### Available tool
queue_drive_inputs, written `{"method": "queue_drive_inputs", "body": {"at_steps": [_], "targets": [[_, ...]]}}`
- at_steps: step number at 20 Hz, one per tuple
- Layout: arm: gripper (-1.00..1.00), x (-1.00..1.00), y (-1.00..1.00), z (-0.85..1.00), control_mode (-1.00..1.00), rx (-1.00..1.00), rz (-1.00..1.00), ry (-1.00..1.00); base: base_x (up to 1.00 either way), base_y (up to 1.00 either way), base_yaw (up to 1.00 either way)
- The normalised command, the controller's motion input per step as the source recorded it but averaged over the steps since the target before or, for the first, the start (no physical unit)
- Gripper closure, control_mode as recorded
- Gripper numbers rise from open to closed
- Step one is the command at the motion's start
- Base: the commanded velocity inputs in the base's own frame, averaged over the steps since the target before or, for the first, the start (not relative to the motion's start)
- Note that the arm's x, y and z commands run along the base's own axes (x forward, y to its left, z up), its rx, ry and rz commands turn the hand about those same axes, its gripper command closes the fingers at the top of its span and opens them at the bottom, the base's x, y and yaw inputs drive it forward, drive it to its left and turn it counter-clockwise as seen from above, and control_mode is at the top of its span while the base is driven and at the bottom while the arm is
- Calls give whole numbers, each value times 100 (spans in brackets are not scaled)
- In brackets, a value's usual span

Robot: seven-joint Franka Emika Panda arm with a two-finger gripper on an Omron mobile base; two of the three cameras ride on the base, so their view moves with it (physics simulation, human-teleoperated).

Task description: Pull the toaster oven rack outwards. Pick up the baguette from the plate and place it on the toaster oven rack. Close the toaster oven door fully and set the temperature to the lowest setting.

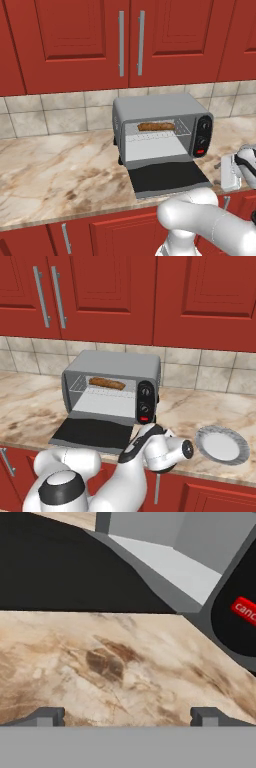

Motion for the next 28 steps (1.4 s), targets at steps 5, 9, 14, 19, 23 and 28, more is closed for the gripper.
{"method": "queue_drive_inputs", "body": {"at_steps": [5, 9, 14, 19, 23, 28], "targets": [[-100, 0, 0, 0, -100, 4, 0, 0, 0, 0, 0], [-100, 0, 1, 0, -100, 3, 0, 0, 0, 0, 0], [-100, -3, 4, 0, -100, 1, 0, 0, 0, 0, 0], [-100, -15, 8, 0, -100, 3, 0, 0, 0, 0, 0], [-100, -12, 15, 0, -100, 3, 0, 0, 0, 0, 0], [-100, 0, 22, 0, -100, 1, 0, 0, 0, 0, 0]]}}
